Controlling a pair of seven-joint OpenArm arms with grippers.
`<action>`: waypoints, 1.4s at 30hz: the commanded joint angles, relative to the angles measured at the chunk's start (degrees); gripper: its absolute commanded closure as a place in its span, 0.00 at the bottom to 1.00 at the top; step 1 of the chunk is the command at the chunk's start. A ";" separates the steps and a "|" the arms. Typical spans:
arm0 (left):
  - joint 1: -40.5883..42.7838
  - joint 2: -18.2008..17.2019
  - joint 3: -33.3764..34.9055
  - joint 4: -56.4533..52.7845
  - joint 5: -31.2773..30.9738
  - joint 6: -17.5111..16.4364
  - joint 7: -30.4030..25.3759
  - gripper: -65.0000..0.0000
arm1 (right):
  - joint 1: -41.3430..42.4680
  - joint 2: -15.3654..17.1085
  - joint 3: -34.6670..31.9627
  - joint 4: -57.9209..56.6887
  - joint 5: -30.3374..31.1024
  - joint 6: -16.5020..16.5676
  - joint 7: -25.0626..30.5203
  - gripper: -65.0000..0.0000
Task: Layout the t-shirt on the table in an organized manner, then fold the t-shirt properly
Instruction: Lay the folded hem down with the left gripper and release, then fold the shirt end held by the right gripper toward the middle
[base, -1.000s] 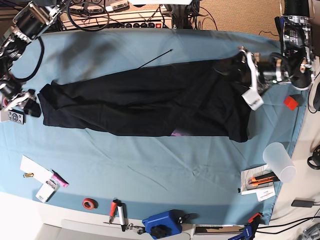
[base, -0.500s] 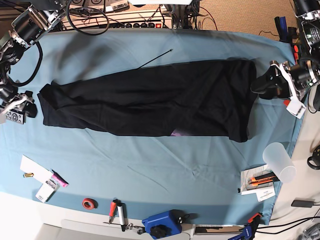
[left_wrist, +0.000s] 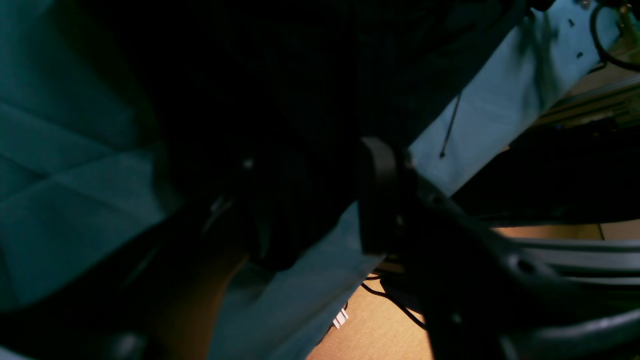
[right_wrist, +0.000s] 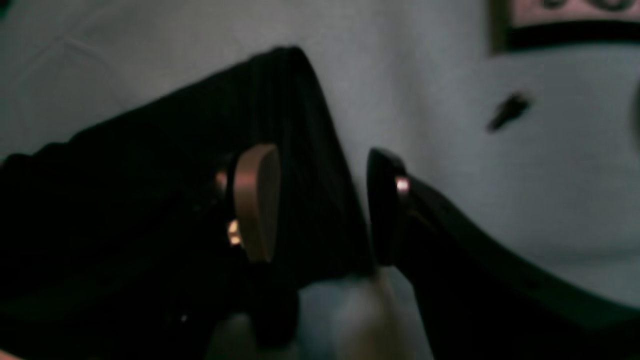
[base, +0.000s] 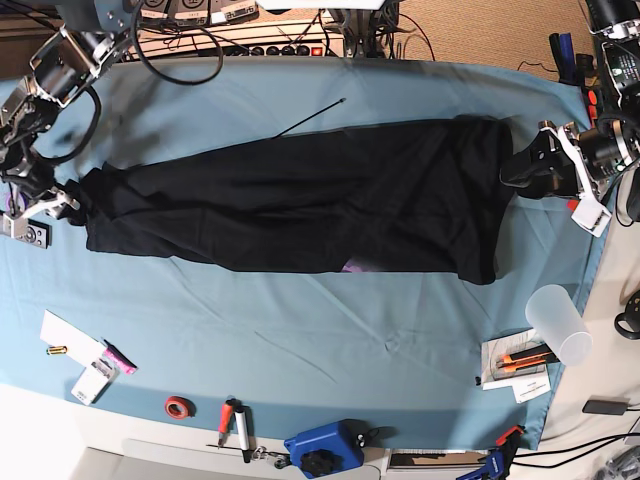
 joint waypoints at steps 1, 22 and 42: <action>-0.44 -0.94 -0.42 0.79 -1.64 -0.20 -0.82 0.58 | 1.40 1.57 0.07 -0.37 1.55 0.48 0.61 0.56; -0.42 -0.61 -0.42 0.79 -1.44 -0.15 -0.82 0.58 | -0.74 -1.92 -10.38 0.00 4.42 0.04 -4.28 1.00; -0.44 -0.63 -0.42 0.79 -1.38 -0.20 -0.82 0.58 | -5.99 -2.40 -5.31 36.57 -9.53 -4.61 -3.61 1.00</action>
